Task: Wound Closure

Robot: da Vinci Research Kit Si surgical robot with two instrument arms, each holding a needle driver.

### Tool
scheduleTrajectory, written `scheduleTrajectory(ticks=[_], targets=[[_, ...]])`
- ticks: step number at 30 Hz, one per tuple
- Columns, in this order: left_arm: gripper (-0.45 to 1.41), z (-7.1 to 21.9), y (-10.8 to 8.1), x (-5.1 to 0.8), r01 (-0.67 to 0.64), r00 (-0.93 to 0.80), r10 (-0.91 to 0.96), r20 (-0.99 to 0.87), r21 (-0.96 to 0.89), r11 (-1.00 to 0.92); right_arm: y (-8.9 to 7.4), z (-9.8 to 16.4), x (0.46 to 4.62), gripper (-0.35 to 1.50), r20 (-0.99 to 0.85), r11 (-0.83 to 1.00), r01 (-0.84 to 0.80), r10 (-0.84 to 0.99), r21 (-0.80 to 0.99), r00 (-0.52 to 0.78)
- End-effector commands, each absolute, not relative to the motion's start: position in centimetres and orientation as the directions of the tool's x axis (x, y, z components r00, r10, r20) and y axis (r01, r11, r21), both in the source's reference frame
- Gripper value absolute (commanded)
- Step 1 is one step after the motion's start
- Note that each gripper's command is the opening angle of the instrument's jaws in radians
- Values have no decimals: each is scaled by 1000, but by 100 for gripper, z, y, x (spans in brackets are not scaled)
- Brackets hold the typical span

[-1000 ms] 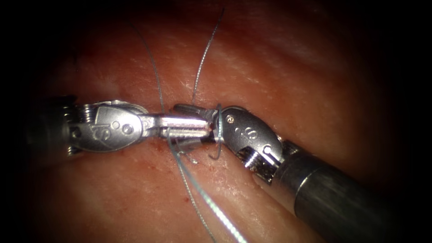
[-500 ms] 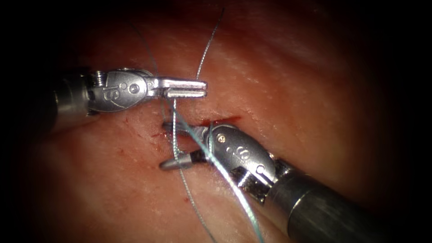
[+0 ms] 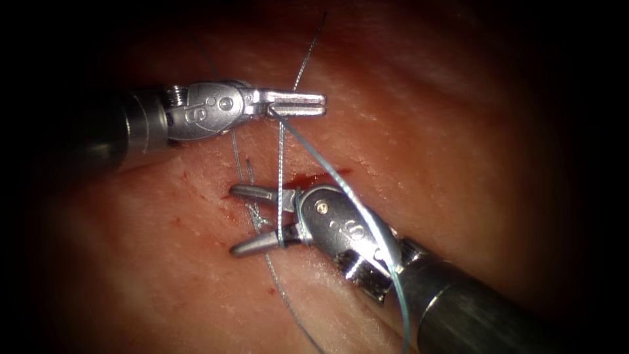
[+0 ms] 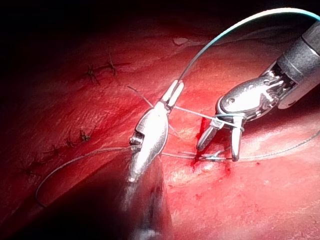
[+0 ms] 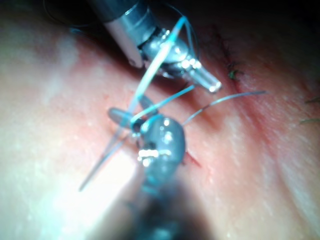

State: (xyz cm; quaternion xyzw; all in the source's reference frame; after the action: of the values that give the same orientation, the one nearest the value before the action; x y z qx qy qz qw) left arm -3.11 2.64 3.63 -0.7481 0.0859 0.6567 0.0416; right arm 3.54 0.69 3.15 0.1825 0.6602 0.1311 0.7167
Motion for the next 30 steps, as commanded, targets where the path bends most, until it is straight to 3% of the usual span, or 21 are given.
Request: scheduleTrajectory(ticks=[1,16,30], targets=[[-45,374,265,-314,-173,125,-80,-989,58,-983,74,318,358,91,-901,900,63,428,432,71],[-45,409,232,-275,-143,136,-115,-984,96,-985,92,311,340,84,-826,845,-4,521,534,-213],[-45,412,189,-260,-146,117,-141,-983,123,-982,120,324,312,81,-770,786,-98,559,610,-310]])
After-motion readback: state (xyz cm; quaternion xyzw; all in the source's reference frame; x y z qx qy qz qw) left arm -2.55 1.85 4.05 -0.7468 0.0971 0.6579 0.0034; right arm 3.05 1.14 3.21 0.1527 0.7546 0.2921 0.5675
